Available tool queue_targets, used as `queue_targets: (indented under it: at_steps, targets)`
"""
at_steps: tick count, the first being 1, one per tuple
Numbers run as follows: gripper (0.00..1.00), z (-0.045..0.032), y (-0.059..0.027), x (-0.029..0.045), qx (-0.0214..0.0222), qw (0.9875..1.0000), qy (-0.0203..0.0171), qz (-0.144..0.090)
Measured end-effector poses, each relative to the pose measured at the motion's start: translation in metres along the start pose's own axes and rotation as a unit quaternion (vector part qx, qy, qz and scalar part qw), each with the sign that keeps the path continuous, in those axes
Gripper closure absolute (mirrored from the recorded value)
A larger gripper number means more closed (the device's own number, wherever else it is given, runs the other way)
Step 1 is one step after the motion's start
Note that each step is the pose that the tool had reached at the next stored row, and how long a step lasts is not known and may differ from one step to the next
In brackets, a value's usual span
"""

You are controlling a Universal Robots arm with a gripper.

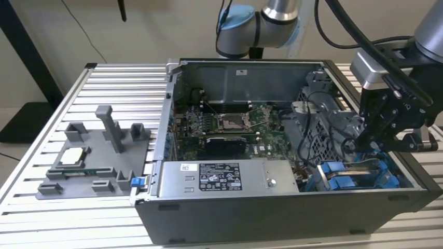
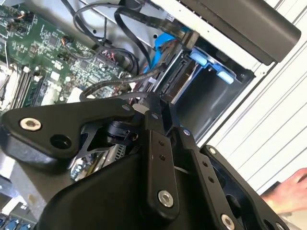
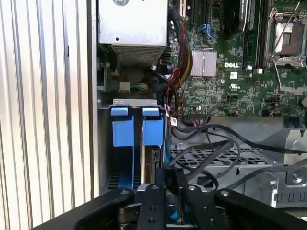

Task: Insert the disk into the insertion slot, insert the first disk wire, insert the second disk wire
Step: 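Insert the first disk wire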

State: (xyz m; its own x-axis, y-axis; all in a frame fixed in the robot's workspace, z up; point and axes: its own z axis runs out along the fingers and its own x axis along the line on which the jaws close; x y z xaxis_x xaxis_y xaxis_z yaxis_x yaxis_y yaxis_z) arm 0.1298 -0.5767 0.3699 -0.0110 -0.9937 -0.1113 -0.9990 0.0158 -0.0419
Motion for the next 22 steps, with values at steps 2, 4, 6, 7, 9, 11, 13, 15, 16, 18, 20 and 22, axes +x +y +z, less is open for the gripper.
queue_targets:
  at_steps: [2,4,6,7,9,11,13,15,16,18,20,22]
  targets:
    - [1.0,0.0019,-0.0043,0.0002,-0.0041,1.0,0.0001,0.0]
    - [1.0,0.0036,-0.0084,0.0003,-0.0082,1.0,0.0001,0.001]
    - [1.0,0.005,-0.0113,0.0005,-0.0105,0.9999,0.0,0.001]
    - [1.0,0.0056,-0.0124,0.0006,-0.0107,0.9999,0.0,0.001]
    - [1.0,0.0066,-0.0144,0.0013,-0.0108,0.9999,-0.0005,0.001]
    - [1.0,0.0078,-0.0156,0.002,-0.0108,0.9999,-0.0007,0.001]
    - [1.0,0.0096,-0.0165,0.0028,-0.011,0.9999,-0.0007,0.001]
    - [1.0,0.0116,-0.0171,0.0032,-0.0111,0.9999,-0.0007,0.002]
    - [1.0,0.0126,-0.0178,0.0033,-0.0112,0.9999,-0.0008,0.002]
    - [1.0,0.0149,-0.02,0.0036,-0.0115,0.9999,-0.0014,0.002]
    - [1.0,0.0172,-0.0221,0.0038,-0.0126,0.9999,-0.0023,0.003]
    - [1.0,0.019,-0.024,0.0041,-0.0151,0.9999,-0.0028,0.003]
